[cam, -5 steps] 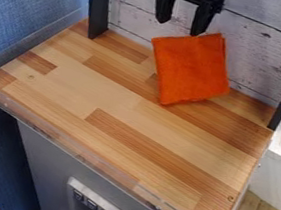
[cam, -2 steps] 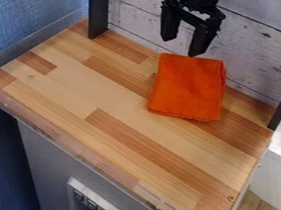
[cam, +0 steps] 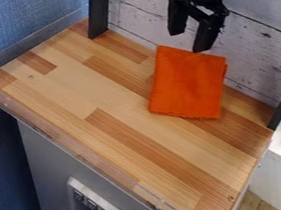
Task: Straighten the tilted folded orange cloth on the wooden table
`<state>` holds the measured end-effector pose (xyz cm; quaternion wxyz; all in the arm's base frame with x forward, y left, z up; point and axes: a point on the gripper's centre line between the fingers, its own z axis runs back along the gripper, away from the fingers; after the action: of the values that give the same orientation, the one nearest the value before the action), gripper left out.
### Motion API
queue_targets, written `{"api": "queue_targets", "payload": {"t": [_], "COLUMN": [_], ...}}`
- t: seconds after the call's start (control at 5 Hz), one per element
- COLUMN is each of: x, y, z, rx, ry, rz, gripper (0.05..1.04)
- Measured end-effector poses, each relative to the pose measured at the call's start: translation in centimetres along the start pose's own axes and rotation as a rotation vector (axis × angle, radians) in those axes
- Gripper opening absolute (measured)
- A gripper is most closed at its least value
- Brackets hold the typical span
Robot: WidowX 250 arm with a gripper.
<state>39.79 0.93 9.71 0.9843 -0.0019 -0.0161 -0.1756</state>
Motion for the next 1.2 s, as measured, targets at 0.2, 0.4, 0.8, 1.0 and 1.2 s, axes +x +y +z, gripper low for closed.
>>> {"api": "queue_targets", "payload": {"t": [0.2, 0.4, 0.8, 1.0, 1.2], "x": [-0.1, -0.3, 0.2, 0.3, 0.5], "y": [0.0, -0.2, -1.2, -1.2, -1.8], "z": [0.0, 0.2, 0.7, 0.7, 0.7], "rx": [0.002, -0.007, -0.016, -0.014, -0.012], "ry": [0.011, 0.022, 0.022, 0.019, 0.017], "rz": [-0.04, -0.07, -0.114, -0.119, -0.121], "gripper": [0.999, 0.999, 0.997, 0.997, 0.997]}}
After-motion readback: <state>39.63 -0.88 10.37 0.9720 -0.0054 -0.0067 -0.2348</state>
